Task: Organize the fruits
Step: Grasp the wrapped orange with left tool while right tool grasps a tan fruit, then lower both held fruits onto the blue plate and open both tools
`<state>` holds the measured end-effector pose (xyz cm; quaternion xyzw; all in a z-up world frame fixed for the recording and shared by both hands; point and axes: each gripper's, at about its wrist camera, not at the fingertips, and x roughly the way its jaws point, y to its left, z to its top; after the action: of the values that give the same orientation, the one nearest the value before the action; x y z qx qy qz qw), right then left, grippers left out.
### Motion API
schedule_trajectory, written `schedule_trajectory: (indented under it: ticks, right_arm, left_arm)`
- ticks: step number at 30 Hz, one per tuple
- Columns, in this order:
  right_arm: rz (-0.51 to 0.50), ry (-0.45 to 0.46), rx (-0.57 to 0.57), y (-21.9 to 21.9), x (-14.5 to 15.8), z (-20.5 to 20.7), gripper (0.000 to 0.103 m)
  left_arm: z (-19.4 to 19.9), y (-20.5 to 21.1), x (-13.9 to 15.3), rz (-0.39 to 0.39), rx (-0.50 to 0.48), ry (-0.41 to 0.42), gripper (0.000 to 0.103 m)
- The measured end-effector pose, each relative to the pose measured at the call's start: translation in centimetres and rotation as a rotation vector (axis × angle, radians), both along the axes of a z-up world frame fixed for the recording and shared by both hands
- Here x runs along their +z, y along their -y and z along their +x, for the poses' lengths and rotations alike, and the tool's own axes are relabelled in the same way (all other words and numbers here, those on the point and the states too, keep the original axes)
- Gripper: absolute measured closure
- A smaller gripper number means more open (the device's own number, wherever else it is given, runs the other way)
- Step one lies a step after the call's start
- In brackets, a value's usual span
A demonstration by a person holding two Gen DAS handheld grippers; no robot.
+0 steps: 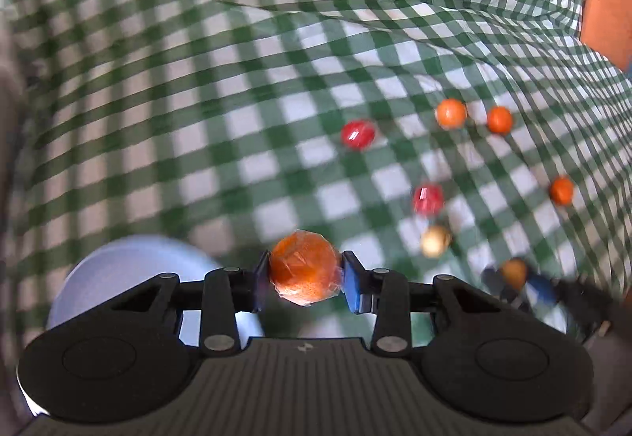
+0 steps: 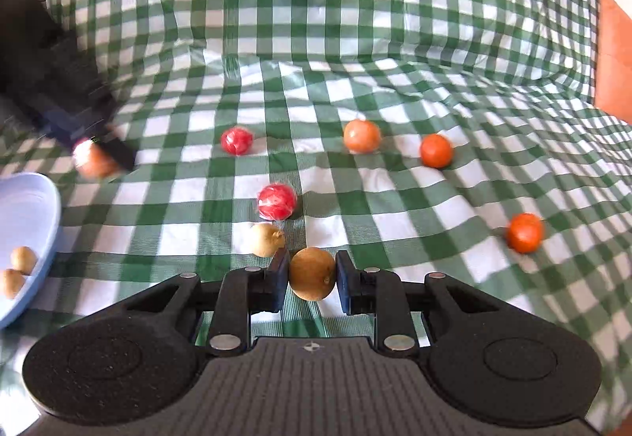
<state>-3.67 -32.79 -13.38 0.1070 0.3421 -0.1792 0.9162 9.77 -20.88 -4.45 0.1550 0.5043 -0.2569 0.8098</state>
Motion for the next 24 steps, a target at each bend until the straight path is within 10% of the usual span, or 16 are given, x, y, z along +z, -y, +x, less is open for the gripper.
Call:
schedule_trajectory:
  ticks: [15, 24]
  right_arm:
    - [0.092, 0.123, 0.329, -13.3, 10.8, -9.6, 0.077]
    - [0.012, 0.15, 0.429, -18.3, 13.5, -11.6, 0.077]
  left_arm:
    - [-11.8, -21.3, 5.4, -0.006, 0.236, 0.036, 0.061]
    - [-13.6, -24.8, 7.0, -0.071, 0.285, 0.071, 0.061]
